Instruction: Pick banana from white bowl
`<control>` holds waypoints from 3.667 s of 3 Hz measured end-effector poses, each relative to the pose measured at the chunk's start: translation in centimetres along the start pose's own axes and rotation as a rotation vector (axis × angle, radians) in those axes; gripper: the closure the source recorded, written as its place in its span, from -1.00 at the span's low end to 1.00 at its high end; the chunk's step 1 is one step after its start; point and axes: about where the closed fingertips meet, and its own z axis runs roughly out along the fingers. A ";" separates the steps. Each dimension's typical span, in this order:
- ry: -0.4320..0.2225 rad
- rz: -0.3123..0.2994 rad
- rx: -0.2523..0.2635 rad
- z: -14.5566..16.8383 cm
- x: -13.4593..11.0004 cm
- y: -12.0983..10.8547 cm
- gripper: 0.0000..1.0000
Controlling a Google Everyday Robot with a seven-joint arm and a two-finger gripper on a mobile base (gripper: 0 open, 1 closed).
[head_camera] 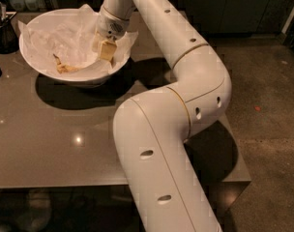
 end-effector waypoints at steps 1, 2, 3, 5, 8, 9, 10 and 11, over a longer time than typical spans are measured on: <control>0.000 0.000 0.000 0.0 0.0 0.0 -0.18; 0.000 0.000 0.000 0.0 0.0 0.0 -0.18; 0.000 0.000 0.000 0.0 0.0 0.0 -0.16; 0.000 0.000 0.000 0.0 0.0 0.0 -0.18; 0.029 0.103 0.066 -2.2 4.1 -0.3 -0.14; 0.036 0.115 0.062 -2.1 4.6 -0.3 -0.10; 0.041 0.129 0.059 -2.1 5.2 -0.2 -0.16; 0.046 0.138 0.059 -2.2 5.7 -0.2 -0.18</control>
Offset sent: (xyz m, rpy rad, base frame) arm -0.0377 -0.0462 0.0421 -0.1729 0.0653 0.0535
